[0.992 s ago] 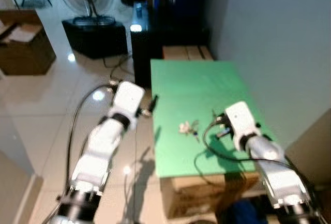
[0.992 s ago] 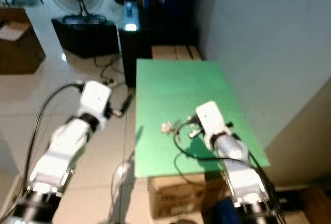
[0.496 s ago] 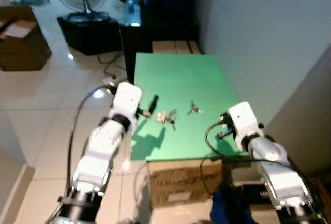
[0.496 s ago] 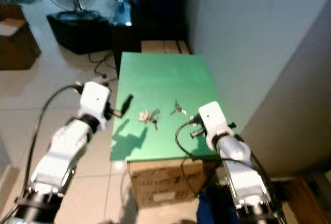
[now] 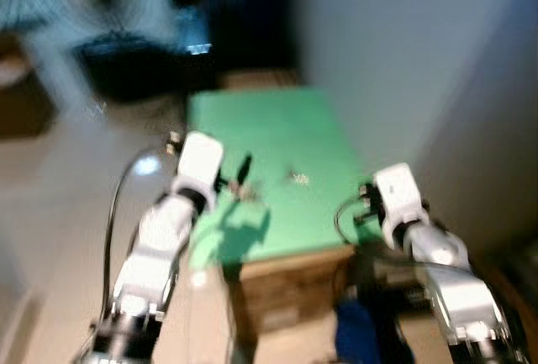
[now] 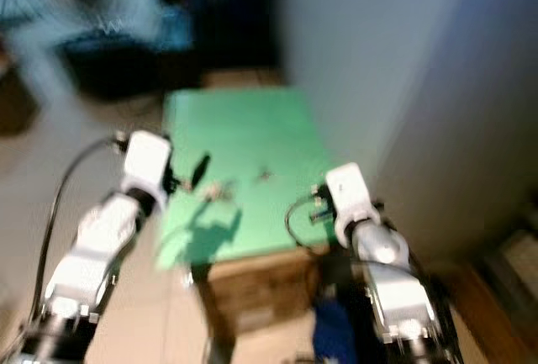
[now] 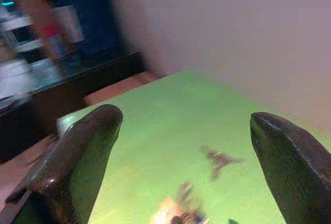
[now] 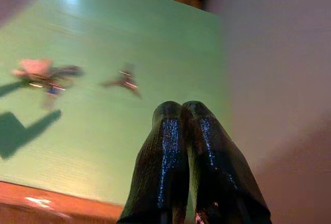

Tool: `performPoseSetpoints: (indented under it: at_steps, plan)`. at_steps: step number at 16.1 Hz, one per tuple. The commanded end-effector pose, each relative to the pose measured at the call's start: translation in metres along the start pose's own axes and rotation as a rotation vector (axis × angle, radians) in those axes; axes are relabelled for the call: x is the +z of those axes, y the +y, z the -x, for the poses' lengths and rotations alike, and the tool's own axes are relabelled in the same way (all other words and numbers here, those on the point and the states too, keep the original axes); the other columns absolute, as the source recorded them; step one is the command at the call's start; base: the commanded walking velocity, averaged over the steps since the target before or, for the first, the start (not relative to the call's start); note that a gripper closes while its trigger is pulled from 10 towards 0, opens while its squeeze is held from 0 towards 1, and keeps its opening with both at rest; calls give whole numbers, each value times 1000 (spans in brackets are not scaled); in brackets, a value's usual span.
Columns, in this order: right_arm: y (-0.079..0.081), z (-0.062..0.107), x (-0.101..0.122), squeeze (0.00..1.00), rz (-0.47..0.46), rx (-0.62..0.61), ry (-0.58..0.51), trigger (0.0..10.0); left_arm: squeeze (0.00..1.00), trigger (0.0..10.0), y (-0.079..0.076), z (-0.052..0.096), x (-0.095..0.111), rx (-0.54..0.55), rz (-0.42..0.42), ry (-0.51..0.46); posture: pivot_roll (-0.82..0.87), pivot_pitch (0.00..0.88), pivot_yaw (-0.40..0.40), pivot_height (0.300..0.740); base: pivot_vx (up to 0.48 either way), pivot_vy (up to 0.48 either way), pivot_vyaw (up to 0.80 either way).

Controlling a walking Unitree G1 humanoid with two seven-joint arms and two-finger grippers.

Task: Hang keys on a hook

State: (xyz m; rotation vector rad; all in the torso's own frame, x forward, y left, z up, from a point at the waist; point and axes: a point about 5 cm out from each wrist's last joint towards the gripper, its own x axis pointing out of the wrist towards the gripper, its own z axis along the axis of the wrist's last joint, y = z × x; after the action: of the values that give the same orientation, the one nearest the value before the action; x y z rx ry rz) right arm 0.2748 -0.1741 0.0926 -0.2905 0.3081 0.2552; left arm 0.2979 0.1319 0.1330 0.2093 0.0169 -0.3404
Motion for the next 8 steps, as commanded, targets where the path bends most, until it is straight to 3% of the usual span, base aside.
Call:
performPoseSetpoints:
  at_steps: [1, 5, 8]
  plan:
    - [-1, 0, 7, 0, 10, -7, -31, 10000, 0, 10000, -4, -1, 1, -18, 2, -1, -131, 0, 4, 718, 356, 0, 0]
    - [5, -1, 7, 0, 43, 31, -27, 10000, 0, 10000, -3, 1, 1, -18, -1, -2, -126, 0, 0, 718, 359, 0, 0]
    - [8, -1, 7, 0, 67, 57, -23, 10000, 0, 10000, -4, 2, 2, -20, -1, -2, -123, 0, -5, 718, 358, 0, 800]
